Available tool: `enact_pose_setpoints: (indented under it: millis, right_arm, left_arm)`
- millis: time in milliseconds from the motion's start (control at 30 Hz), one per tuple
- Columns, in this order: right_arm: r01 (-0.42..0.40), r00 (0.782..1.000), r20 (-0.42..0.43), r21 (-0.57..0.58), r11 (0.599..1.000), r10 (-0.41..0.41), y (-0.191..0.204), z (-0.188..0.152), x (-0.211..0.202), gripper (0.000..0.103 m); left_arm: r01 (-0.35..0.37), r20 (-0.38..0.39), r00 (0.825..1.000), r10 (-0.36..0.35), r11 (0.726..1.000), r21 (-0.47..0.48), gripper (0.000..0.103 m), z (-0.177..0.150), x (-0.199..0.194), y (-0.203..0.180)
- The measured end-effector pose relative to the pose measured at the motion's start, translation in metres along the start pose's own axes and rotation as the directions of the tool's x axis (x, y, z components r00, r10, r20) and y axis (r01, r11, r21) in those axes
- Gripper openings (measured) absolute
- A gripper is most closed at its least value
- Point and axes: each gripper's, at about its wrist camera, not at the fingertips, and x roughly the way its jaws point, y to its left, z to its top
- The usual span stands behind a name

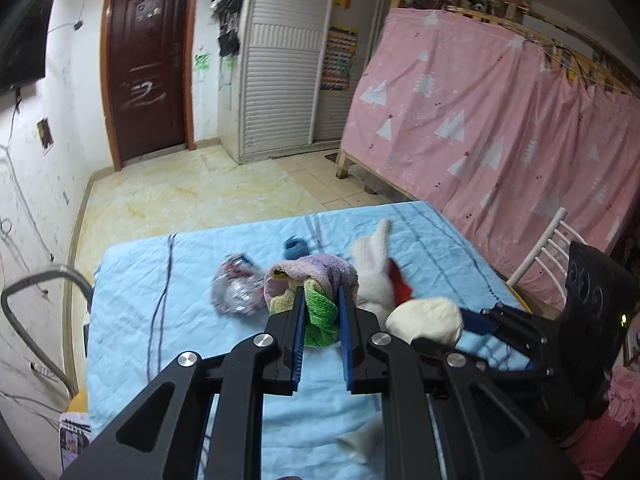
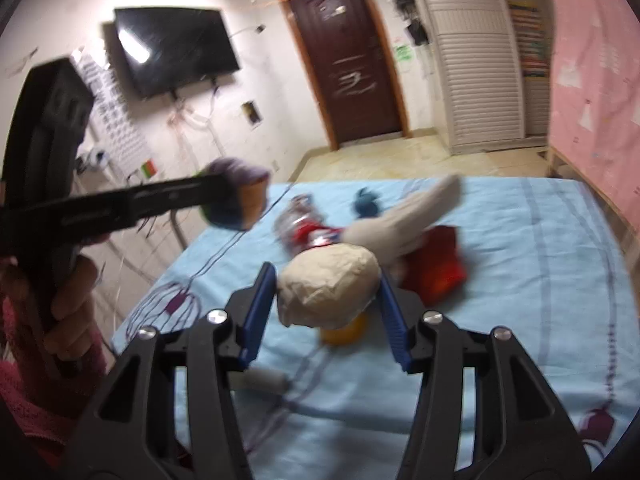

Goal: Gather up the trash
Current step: 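Carry both items to the yellow bucket and open the right gripper over it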

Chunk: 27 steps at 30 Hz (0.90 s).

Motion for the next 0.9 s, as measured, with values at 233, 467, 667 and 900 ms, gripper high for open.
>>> enact_pose_setpoints:
  millis: [233,467,667,900]
  right_arm:
    - [0.081,0.992,0.094,0.087,0.993,-0.089,-0.049,-0.001,-0.041,0.049]
    - [0.175,0.964,0.168,0.189,0.966,-0.207,-0.103,-0.008,-0.085,0.049]
    - [0.254,0.926,0.202,0.287,0.924,-0.318,-0.148,-0.023,-0.125,0.049]
    - [0.299,0.898,0.203,0.370,0.879,-0.391,-0.188,-0.040,-0.153,0.049]
  left_arm:
    - [0.021,-0.004,1.000,-0.021,0.996,0.085,0.007,0.012,0.007,-0.049]
    - [0.058,-0.031,0.998,-0.054,0.984,0.169,0.007,0.022,0.023,-0.102]
    - [0.100,-0.061,0.994,-0.088,0.966,0.239,0.007,0.026,0.039,-0.151]
    - [0.149,-0.098,0.987,-0.125,0.940,0.307,0.007,0.024,0.057,-0.203]
